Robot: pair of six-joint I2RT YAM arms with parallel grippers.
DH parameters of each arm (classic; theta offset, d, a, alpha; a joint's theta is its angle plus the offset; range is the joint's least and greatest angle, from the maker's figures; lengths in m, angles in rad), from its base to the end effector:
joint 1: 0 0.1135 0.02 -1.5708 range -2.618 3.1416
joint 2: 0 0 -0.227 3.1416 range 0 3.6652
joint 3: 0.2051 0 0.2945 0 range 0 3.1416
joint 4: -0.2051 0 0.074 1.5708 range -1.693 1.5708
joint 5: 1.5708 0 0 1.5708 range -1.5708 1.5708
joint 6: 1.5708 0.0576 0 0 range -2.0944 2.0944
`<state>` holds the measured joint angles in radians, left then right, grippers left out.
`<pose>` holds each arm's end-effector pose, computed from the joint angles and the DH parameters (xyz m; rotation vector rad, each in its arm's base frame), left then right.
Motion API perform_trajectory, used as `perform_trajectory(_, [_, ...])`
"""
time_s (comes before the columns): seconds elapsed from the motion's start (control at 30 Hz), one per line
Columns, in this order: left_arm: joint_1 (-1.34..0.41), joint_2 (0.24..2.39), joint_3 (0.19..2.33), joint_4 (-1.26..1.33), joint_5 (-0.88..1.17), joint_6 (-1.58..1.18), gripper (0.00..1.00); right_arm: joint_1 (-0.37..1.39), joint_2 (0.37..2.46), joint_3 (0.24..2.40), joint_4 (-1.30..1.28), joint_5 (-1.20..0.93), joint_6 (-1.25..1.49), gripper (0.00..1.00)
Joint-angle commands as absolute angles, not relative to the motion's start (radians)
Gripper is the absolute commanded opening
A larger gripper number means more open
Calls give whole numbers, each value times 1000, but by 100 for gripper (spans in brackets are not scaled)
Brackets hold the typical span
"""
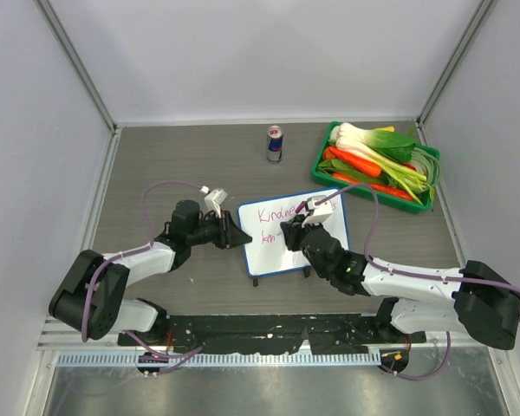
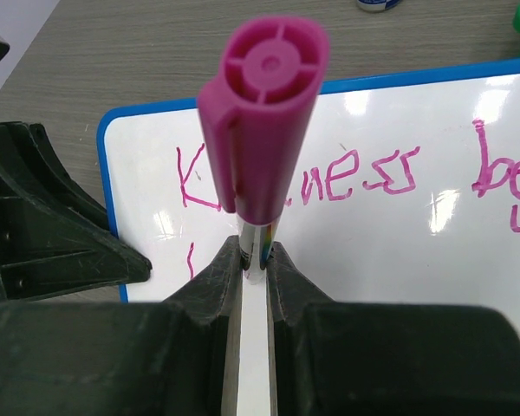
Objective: Write a sentence on the whiteboard
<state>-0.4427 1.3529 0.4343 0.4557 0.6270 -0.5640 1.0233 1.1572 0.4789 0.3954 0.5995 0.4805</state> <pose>0.2580 -0.1597 0.0885 0.2979 2.1569 -1.2433 0.1879 0.2457 0.1532 -0.0796 1.8315 0.5125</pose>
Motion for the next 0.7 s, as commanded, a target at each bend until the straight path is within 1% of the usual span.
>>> perform_trajectory(0.0, [-449,1393,428,373,552,-495,0,1020,1173,502,430,591,485,1])
perform_trajectory(0.23, [-451,1393,430,374,554,-494,0,1019,1167,486,411,561,495,1])
perform_trajectory(0.67, [-451,1391,428,374,555,-495,0,1020,1134,463,379,569,491,1])
